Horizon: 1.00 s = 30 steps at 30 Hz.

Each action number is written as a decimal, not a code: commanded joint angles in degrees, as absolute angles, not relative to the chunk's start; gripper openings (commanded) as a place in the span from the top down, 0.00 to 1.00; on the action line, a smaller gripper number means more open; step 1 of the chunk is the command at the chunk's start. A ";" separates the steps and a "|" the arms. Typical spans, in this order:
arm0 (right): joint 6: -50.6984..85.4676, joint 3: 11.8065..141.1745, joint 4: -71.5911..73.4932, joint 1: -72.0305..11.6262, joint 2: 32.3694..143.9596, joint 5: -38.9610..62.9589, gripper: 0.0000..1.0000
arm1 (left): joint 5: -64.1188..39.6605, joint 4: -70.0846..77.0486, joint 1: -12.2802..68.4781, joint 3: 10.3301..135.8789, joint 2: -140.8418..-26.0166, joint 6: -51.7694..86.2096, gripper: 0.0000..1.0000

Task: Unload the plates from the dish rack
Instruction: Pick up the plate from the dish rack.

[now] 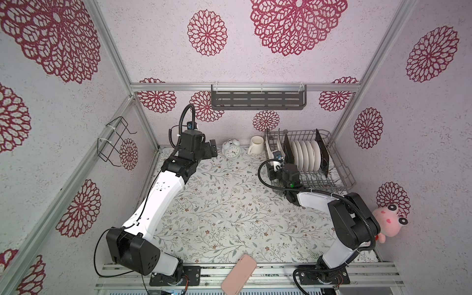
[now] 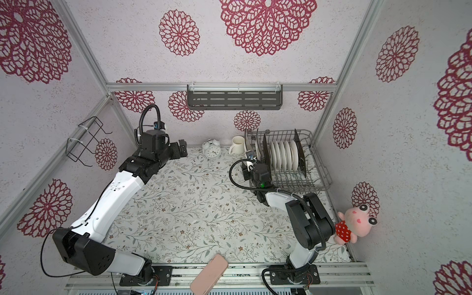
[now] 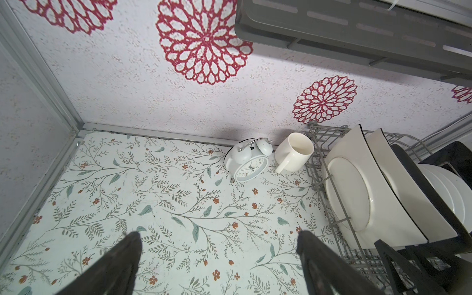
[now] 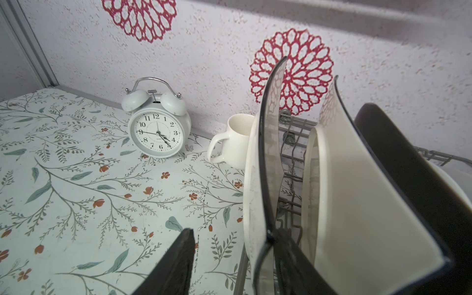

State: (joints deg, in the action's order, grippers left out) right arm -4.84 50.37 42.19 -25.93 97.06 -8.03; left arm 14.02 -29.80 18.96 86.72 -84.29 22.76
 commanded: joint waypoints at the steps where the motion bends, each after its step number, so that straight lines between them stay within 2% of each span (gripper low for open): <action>1: -6.42 52.37 46.38 -26.30 97.58 -9.44 0.48 | 13.01 -28.52 18.47 86.49 -84.10 23.51 0.02; 8: -8.70 52.42 50.19 -26.45 99.92 -8.12 0.62 | 12.84 -28.26 18.22 86.03 -83.96 23.70 0.02; 14: -12.52 48.58 60.20 -26.46 100.48 -3.78 0.84 | 11.94 -27.60 17.71 85.17 -84.12 24.06 0.02; 20: -13.52 48.77 59.51 -26.47 100.55 -2.57 0.93 | 11.19 -27.07 17.49 84.38 -83.90 24.20 0.02; 22: -13.82 49.02 58.66 -26.51 100.38 -2.03 1.00 | 11.18 -26.94 17.32 84.07 -83.76 24.26 0.02; 30: -14.24 48.17 60.55 -26.49 100.20 -1.20 1.00 | 10.74 -25.85 16.74 82.60 -83.76 24.55 0.02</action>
State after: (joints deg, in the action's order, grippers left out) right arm -10.39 48.10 54.26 -25.12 101.06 -6.74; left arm 11.07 -27.97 17.23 83.13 -84.29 24.08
